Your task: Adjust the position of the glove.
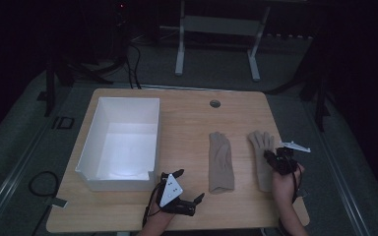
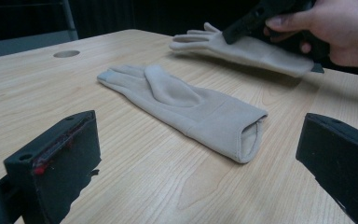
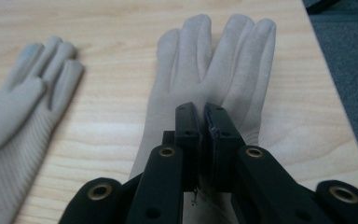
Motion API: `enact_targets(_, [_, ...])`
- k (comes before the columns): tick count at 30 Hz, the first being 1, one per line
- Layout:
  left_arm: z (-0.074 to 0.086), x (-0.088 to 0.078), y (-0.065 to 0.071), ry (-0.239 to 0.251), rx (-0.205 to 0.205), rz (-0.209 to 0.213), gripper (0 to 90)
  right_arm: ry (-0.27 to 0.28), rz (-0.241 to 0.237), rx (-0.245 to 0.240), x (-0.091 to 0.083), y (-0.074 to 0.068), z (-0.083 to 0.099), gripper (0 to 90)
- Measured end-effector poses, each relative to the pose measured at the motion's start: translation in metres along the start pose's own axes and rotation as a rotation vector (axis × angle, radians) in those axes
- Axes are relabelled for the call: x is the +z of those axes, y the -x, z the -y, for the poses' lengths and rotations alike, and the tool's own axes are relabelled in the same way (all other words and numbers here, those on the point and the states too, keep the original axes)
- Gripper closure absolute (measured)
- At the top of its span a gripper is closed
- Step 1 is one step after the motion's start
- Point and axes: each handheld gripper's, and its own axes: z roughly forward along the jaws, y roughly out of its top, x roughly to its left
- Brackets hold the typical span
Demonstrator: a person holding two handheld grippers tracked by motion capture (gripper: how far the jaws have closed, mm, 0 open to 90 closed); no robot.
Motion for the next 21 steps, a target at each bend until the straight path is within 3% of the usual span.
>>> enact_targets(4, [0.0, 0.0, 0.0, 0.0, 0.0, 0.0, 0.1, -0.033, 0.0, -0.007, 0.012, 0.005, 0.012, 83.5])
enact_targets(8, [0.0, 0.0, 0.0, 0.0, 0.0, 0.0, 0.1, -0.025, 0.002, -0.01, 0.014, 0.005, 0.016, 82.0])
enact_targets(13, [0.0, 0.0, 0.0, 0.0, 0.001, 0.0, 0.0, -0.02, -0.018, -0.032, 0.01, 0.007, 0.013, 72.0])
enact_targets(15, [0.0, 0.0, 0.0, 0.0, 0.001, 0.0, 0.1, -0.011, -0.028, -0.05, 0.006, 0.009, 0.009, 65.8])
enact_targets(16, [0.0, 0.0, 0.0, 0.0, 0.001, 0.0, 0.1, -0.005, -0.056, -0.059, 0.003, 0.01, 0.006, 62.3])
enact_targets(18, [0.0, 0.0, 0.0, 0.0, 0.002, 0.0, 0.1, -0.001, -0.078, -0.077, 0.001, 0.012, 0.004, 62.1])
enact_targets(19, [0.0, 0.0, 0.0, 0.0, 0.003, 0.001, 0.1, 0.004, -0.078, -0.126, -0.004, 0.016, 0.001, 62.1])
enact_targets(21, [0.0, 0.0, 0.0, 0.0, 0.002, 0.001, 0.1, 0.016, -0.113, -0.166, -0.009, 0.022, -0.001, 62.2])
